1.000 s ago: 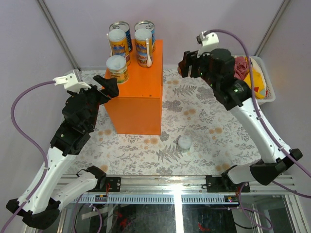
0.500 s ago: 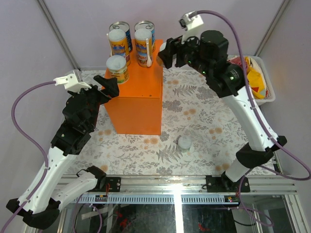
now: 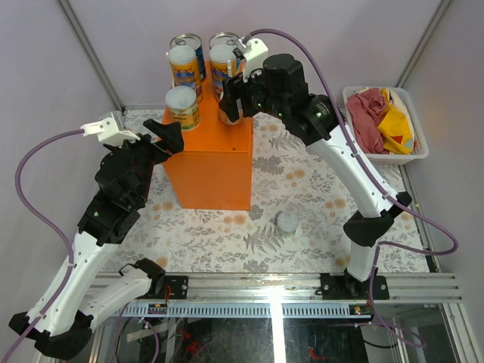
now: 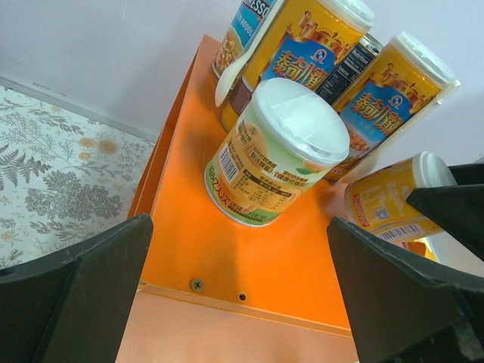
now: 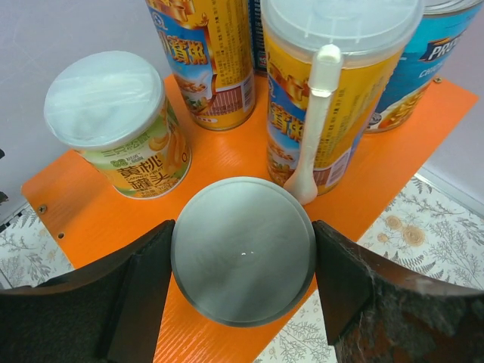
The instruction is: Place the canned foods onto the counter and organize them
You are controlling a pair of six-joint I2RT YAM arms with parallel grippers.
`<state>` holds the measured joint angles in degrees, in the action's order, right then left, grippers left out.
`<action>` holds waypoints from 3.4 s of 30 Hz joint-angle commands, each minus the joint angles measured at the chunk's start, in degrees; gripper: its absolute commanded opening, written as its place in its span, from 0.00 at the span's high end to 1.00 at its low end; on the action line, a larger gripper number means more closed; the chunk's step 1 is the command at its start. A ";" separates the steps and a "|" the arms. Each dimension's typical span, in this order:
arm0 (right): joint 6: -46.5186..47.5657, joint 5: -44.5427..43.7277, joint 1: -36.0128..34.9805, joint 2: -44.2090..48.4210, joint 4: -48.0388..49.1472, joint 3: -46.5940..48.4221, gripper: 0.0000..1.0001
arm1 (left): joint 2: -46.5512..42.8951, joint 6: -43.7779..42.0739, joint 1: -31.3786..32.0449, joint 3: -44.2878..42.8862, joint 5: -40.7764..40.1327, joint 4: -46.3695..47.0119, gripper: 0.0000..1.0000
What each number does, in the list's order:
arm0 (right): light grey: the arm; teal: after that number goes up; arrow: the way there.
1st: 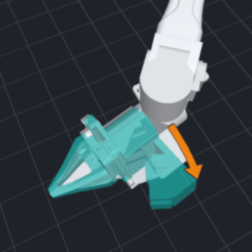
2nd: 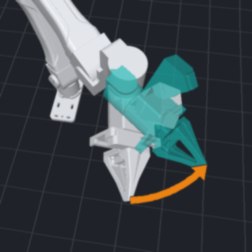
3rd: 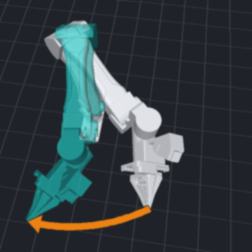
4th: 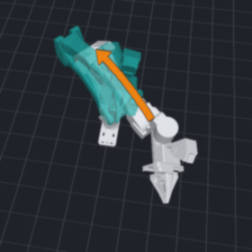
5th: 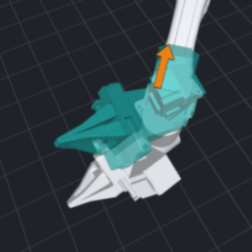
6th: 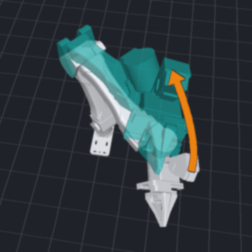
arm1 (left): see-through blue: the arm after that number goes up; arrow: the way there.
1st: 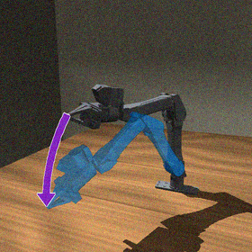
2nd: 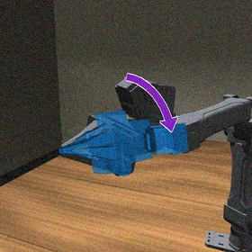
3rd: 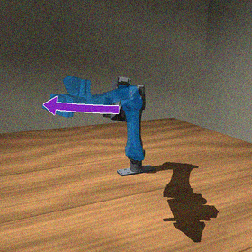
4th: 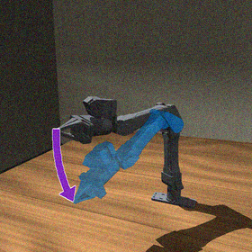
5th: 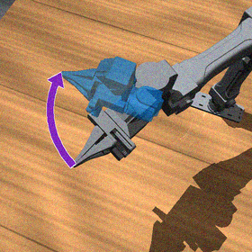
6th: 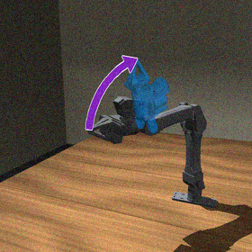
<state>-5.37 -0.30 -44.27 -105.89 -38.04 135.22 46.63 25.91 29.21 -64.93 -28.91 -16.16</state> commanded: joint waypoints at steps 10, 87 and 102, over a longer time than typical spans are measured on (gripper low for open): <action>-1.22 0.82 -1.47 -3.99 1.95 8.18 0.54 | -1.12 0.13 0.15 1.03 0.28 3.78 0.00; -11.11 -23.22 -2.14 37.47 14.24 -52.11 0.12 | -3.72 3.45 0.15 2.99 0.85 2.91 0.01; -26.62 -19.02 -2.13 51.76 12.81 -85.54 0.09 | -2.74 4.96 0.15 4.34 2.27 3.78 0.02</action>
<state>-26.57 -20.99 -46.11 -55.96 -27.73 52.99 43.77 30.24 29.21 -60.38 -27.16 -15.88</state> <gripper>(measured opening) 0.908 0.985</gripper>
